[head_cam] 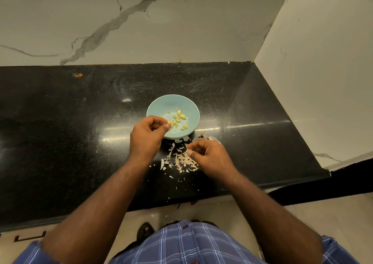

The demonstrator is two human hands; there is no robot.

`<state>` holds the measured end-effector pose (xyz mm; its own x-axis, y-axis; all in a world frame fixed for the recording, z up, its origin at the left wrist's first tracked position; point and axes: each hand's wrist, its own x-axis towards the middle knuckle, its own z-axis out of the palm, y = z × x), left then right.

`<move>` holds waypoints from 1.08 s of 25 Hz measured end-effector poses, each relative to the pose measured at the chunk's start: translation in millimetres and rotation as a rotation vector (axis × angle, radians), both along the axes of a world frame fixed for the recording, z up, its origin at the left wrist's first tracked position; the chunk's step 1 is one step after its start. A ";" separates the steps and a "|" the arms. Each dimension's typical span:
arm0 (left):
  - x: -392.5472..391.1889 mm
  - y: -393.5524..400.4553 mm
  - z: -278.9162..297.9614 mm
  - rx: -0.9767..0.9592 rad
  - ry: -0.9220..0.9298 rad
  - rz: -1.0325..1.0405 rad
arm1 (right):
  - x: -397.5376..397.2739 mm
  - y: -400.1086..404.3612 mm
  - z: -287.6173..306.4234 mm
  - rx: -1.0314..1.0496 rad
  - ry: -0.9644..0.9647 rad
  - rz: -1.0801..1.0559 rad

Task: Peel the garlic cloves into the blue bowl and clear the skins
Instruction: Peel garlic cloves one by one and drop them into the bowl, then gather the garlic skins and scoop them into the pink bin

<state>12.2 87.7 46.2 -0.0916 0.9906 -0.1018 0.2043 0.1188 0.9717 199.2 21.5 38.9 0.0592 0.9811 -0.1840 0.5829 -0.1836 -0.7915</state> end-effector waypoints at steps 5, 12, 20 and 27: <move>-0.7 10.6 -3.7 -0.046 0.117 -0.026 | 6.4 -3.2 -7.2 -0.031 0.013 -0.020; 1.0 -1.8 -12.0 -0.116 -0.046 0.070 | 16.8 -1.2 -20.8 -0.014 -0.007 -0.089; 6.6 7.1 -13.7 -0.211 -0.277 -0.014 | 38.3 14.9 -30.4 0.143 -0.153 -0.198; -2.0 1.9 -32.9 -0.096 0.131 -0.017 | 36.3 24.3 -54.3 0.055 -0.298 -0.114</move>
